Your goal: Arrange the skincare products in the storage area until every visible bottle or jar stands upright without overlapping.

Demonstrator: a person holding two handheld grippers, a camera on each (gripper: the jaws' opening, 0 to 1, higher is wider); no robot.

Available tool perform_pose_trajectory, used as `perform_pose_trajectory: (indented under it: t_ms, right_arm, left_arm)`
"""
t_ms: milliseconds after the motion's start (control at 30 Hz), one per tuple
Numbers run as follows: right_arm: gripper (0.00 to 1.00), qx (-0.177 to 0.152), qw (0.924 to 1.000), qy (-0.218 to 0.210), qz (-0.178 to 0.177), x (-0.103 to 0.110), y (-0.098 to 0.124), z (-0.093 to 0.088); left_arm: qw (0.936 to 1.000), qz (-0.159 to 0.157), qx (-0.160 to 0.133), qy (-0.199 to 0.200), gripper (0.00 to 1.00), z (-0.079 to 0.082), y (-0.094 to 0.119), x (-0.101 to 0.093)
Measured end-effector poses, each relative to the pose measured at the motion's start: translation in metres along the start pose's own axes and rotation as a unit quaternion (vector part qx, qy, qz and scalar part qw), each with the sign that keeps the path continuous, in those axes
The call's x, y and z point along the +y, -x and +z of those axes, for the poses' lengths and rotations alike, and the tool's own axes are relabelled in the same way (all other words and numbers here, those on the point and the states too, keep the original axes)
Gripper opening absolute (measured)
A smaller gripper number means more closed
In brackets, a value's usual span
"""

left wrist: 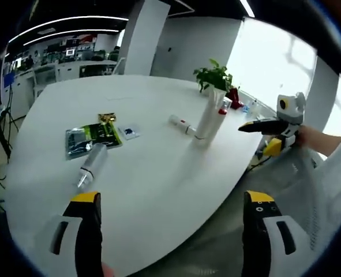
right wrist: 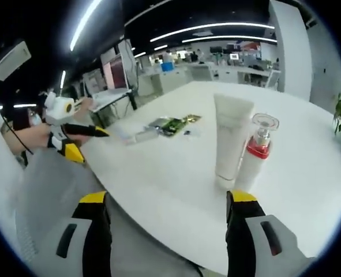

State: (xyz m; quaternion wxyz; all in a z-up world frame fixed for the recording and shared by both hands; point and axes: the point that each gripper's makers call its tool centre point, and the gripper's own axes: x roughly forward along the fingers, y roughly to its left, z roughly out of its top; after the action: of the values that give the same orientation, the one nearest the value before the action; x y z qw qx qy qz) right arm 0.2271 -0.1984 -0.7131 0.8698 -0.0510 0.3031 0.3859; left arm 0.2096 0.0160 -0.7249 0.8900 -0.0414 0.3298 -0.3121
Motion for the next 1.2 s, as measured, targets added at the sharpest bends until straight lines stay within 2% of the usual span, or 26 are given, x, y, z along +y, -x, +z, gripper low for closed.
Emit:
perform_pose_trajectory:
  t_ms: [233,433,567,733,967,1200]
  right_arm:
    - [0.82,0.018,0.9998,0.011,0.002,0.003,-0.001,-0.006]
    - [0.82,0.044,0.9983,0.036,0.006,0.004,-0.003,-0.009]
    - [0.82,0.048,0.9976,0.049,0.012,0.006,-0.009,-0.002]
    - [0.81,0.067,0.9935,0.089,0.024,0.013,-0.020,0.006]
    - [0.79,0.081,0.9839,0.150,0.052,0.026,-0.048,0.025]
    - [0.74,0.086,0.9759,0.186,0.076,0.037,-0.075,0.042]
  left_arm:
    - [1.0000,0.000,-0.007,0.006,0.95,0.002,0.001,0.000]
    - [0.9999,-0.002,-0.012,0.009,0.94,0.002,0.000,0.003]
    - [0.9999,-0.002,-0.012,0.010,0.94,0.003,0.000,0.002]
    - [0.9998,-0.003,-0.013,0.014,0.94,0.003,0.000,0.004]
    - [0.9999,-0.004,-0.013,0.004,0.93,0.004,0.000,0.000]
    - [1.0000,-0.002,-0.005,0.002,0.92,0.001,-0.001,0.001]
